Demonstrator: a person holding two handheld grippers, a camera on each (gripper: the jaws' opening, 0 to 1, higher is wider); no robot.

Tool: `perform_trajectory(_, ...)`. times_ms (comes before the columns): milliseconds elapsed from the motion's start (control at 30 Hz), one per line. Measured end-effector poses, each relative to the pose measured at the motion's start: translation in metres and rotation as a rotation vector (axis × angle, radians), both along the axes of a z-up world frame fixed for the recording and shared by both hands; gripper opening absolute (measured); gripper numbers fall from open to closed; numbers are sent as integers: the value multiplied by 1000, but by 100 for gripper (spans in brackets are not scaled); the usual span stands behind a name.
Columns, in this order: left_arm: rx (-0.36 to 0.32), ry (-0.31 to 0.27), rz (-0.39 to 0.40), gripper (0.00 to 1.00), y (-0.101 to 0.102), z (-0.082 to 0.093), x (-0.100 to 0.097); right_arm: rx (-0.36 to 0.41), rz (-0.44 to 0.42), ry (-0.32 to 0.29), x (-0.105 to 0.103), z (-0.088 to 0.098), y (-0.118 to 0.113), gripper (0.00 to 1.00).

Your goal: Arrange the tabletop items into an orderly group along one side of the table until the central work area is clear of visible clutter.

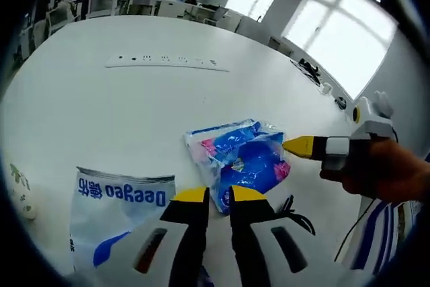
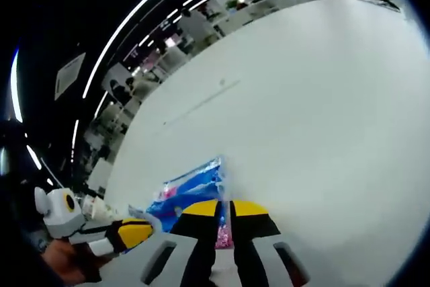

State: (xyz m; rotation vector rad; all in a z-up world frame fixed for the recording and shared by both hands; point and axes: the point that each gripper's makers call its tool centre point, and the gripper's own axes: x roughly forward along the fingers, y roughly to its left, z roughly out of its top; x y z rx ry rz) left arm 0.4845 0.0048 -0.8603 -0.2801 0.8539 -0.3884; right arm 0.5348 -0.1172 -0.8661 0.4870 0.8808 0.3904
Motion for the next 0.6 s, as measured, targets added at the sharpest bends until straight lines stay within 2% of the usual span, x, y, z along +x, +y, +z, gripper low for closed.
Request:
perform_trajectory(433,20,-43,-14,13,6,18,-9,-31,11,-29,-2,17,-6,9)
perform_trajectory(600,27,-51,3,13,15,24,-19,-38,19,-42,-5,18,-5,10)
